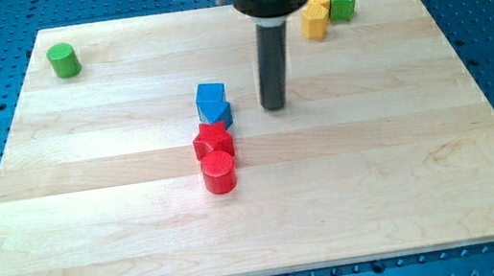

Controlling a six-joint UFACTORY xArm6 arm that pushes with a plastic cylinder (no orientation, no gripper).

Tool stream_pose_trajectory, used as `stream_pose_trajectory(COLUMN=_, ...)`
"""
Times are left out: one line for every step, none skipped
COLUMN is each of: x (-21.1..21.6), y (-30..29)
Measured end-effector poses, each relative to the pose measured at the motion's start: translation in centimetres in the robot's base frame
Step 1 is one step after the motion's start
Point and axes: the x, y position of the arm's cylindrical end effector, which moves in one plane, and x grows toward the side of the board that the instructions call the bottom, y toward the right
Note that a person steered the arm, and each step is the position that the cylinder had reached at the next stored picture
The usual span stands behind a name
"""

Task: Place the green circle into the hexagon

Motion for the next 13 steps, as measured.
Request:
stream_pose_trajectory(x=-7.8, y=-6.7)
stream_pose_trajectory(x=-8.1, y=-23.3)
stream_pose_trajectory(x=-7.7, y=-31.4)
stream_pose_trajectory(x=-9.4, y=-33.0)
stream_pose_trajectory(x=-11.7, y=-24.9)
stream_pose_trajectory(x=-10.2, y=-12.8)
stream_pose_trajectory(x=-10.0, y=-18.6)
stream_pose_trajectory(x=-12.3, y=-22.1)
stream_pose_trajectory(x=-12.7, y=-14.3)
stream_pose_trajectory(x=-14.2, y=-10.2)
stream_pose_trajectory(x=-19.8, y=-15.8)
stream_pose_trajectory(x=-19.4, y=-10.5)
stream_pose_trajectory(x=-16.1, y=-2.8)
